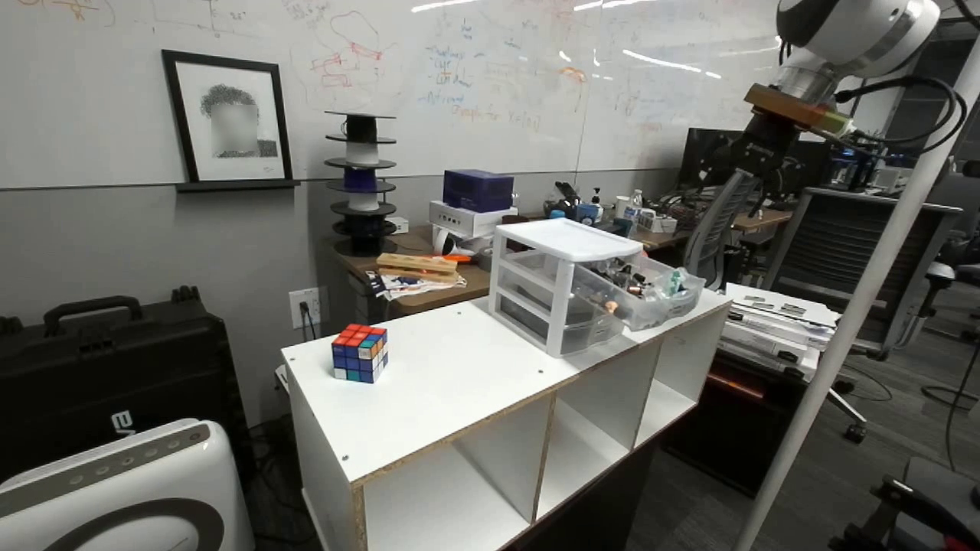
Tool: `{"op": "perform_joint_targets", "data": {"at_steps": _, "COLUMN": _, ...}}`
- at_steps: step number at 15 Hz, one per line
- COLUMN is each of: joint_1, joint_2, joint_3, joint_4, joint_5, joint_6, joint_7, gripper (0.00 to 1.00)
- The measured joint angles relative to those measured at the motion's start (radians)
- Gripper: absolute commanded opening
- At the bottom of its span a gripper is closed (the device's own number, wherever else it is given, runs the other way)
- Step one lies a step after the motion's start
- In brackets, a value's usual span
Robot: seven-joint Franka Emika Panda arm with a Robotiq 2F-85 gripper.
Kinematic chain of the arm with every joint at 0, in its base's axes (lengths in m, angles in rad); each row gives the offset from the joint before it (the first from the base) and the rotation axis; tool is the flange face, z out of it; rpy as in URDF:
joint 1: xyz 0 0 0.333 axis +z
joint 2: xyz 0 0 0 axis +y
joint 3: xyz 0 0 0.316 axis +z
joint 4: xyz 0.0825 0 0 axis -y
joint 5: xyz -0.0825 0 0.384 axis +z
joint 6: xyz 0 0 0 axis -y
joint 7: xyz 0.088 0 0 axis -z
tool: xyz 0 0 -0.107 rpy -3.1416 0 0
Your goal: Pick up the plastic and grey object from the right side of the counter and place them inside the topmost drawer, push the drawer closed
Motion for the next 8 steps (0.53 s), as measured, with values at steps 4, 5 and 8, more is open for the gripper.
{"op": "perform_joint_targets", "data": {"at_steps": 4, "joint_1": -0.038, "joint_2": 0.186, "joint_3": -0.005, "joint_4": 0.158, "joint_5": 0.017, "joint_6": -0.036, "joint_7": 0.031, "gripper": 1.00}}
{"op": "perform_joint_targets", "data": {"at_steps": 5, "joint_1": -0.041, "joint_2": 0.232, "joint_3": -0.005, "joint_4": 0.197, "joint_5": 0.017, "joint_6": -0.035, "joint_7": 0.056, "gripper": 1.00}}
{"op": "perform_joint_targets", "data": {"at_steps": 8, "joint_1": -0.040, "joint_2": 0.356, "joint_3": 0.001, "joint_4": 0.308, "joint_5": 0.017, "joint_6": -0.024, "joint_7": 0.130, "gripper": 1.00}}
